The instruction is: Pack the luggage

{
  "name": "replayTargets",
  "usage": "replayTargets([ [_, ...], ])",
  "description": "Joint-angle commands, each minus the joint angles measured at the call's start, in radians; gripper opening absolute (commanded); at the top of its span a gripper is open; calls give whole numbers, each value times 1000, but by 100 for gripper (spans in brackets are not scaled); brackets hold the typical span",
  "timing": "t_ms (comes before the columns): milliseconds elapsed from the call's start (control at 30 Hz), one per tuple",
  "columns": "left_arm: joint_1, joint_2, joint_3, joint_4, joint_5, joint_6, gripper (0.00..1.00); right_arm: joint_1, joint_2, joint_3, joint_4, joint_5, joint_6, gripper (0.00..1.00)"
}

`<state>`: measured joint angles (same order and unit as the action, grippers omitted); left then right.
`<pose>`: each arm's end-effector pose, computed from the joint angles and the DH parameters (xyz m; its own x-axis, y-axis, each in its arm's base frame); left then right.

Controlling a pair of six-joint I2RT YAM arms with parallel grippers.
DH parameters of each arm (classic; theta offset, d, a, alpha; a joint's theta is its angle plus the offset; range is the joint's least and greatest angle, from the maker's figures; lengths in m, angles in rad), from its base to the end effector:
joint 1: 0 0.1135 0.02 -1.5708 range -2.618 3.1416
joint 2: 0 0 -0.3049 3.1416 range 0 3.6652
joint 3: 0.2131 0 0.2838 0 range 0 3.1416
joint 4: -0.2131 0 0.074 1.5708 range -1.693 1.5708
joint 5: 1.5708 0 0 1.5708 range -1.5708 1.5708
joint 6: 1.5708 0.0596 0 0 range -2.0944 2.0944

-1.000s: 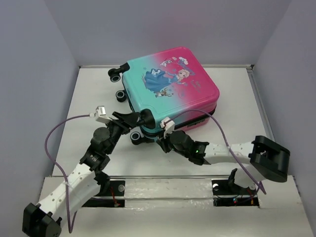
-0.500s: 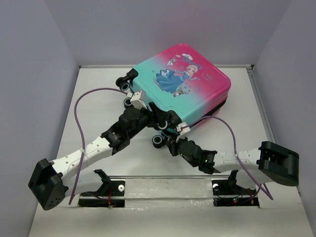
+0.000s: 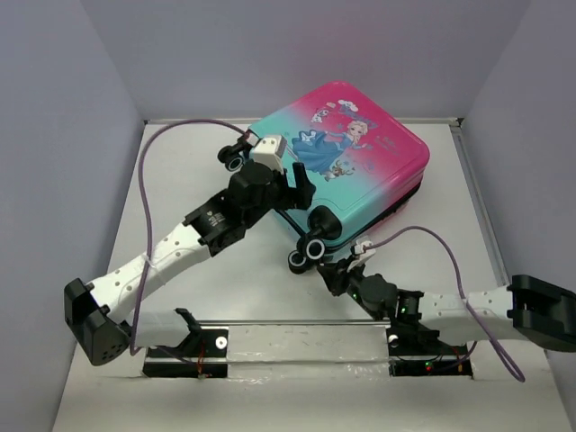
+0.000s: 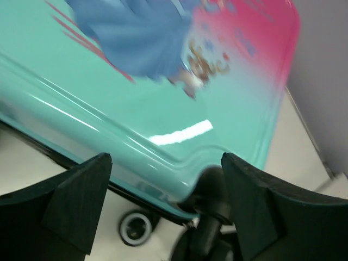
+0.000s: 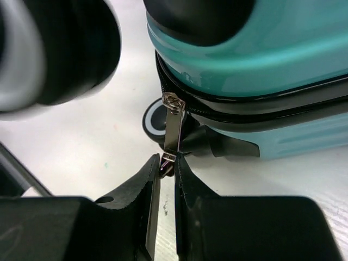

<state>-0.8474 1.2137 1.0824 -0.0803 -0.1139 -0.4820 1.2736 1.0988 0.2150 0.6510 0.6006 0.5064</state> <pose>0.2212 -0.2403 0.3944 -0.4343 -0.2040 -0.8774 0.5303 0.7295 -0.4321 0.0977 0.2039 0.1803 -0.3636 0.1793 -0.9141 -0.5162 0.7781 0.3579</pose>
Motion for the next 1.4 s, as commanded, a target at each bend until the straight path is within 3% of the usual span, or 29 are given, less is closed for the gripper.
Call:
replayTargets([
  [0, 78, -45, 265, -270, -420, 273, 96, 82, -154, -34, 16, -188, 58, 7],
  [100, 198, -43, 280, -361, -328, 357, 97, 82, -239, -57, -56, -206, 73, 7],
  [167, 331, -28, 229, -363, -317, 414, 97, 82, -275, -68, -108, -199, 78, 7],
  [233, 398, -25, 185, -319, -323, 422, 97, 82, -312, -63, -170, -188, 87, 11],
  [267, 412, -20, 169, -291, -288, 421, 97, 82, -318, -45, -198, -190, 86, 19],
  [300, 433, 15, 159, -254, -271, 419, 97, 82, -320, -28, -232, -191, 89, 40],
  [367, 490, 88, 178, -242, -201, 434, 95, 82, -304, 35, -356, -197, 103, 66],
  [433, 501, 122, 189, -237, -184, 465, 95, 82, -278, 56, -424, -206, 104, 73],
  [733, 511, 216, 221, -167, -116, 612, 94, 82, -295, 6, -347, -245, 96, 84],
  [900, 516, 335, 342, -245, -44, 640, 95, 82, -312, -5, -347, -237, 96, 88],
  [1133, 519, 437, 379, -254, 34, 645, 93, 82, -318, -6, -386, -191, 123, 90],
  [1200, 525, 458, 393, -256, 30, 640, 84, 82, -330, 0, -401, -170, 127, 90],
  [1300, 527, 477, 401, -222, 34, 629, 60, 82, -359, 17, -465, -111, 136, 91],
  [1333, 527, 475, 399, -214, 42, 628, 40, 82, -370, 24, -488, -75, 144, 91],
  [1367, 527, 474, 396, -207, 43, 623, 29, 72, -398, 30, -511, -61, 142, 91],
])
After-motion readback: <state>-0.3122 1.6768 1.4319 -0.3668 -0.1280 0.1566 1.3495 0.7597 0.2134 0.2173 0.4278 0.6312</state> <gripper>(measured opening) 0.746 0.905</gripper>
